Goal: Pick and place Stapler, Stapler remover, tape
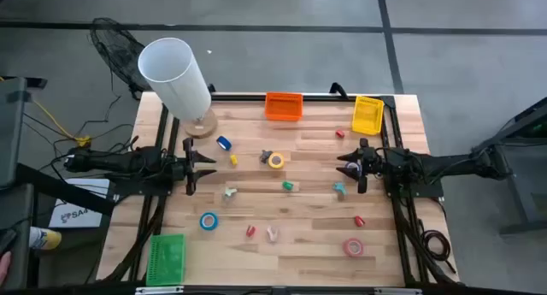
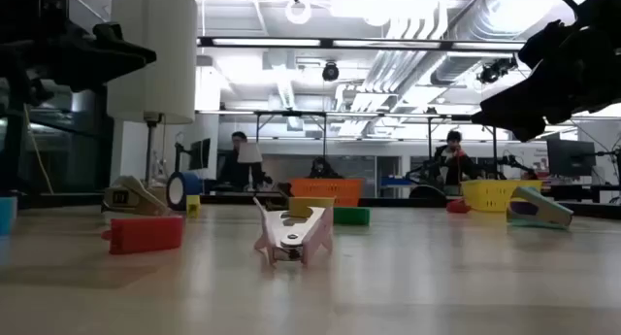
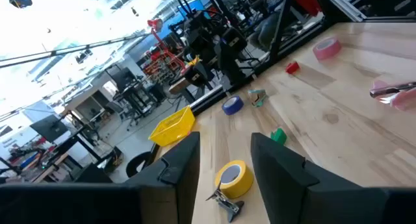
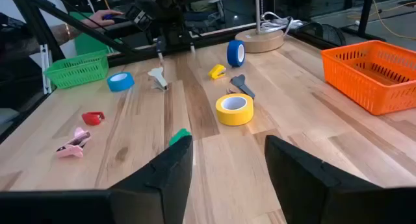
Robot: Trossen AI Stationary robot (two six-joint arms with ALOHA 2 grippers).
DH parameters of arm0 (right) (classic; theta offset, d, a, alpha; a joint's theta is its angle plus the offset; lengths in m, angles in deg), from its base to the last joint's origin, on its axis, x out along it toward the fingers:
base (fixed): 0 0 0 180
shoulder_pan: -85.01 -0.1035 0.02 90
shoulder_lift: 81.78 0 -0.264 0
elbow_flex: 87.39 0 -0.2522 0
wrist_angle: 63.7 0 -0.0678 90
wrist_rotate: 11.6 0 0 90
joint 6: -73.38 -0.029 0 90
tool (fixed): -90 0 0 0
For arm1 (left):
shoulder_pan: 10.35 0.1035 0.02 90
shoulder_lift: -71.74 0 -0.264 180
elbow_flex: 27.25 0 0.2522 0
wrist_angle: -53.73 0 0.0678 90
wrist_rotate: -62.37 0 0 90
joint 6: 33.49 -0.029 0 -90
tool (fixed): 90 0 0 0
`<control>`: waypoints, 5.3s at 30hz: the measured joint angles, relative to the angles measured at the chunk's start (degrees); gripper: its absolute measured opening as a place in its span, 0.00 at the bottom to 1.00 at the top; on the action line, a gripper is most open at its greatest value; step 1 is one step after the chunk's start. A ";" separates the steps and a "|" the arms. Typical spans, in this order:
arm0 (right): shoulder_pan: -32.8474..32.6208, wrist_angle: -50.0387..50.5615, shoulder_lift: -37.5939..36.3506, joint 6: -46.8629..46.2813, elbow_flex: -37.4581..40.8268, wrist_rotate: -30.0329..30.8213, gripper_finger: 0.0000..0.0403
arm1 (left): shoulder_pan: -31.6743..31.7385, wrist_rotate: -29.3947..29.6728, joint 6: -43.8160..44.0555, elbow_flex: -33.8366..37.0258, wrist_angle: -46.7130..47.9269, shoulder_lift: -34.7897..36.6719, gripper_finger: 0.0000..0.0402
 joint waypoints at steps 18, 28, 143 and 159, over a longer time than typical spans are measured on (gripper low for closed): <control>0.00 -0.02 -0.02 0.02 0.00 0.00 0.46 | 0.00 0.00 -0.02 0.00 0.00 0.02 0.34; -0.02 -0.02 0.00 0.00 0.00 0.00 0.46 | 0.00 0.02 -0.02 0.00 0.00 0.02 0.34; 13.21 -17.51 65.70 -32.89 -7.85 32.95 0.65 | 0.00 0.02 -0.01 0.00 0.00 0.00 0.34; 19.37 -24.41 66.16 -26.95 -7.63 29.11 0.65 | 0.00 0.00 -0.02 0.00 0.02 0.00 0.34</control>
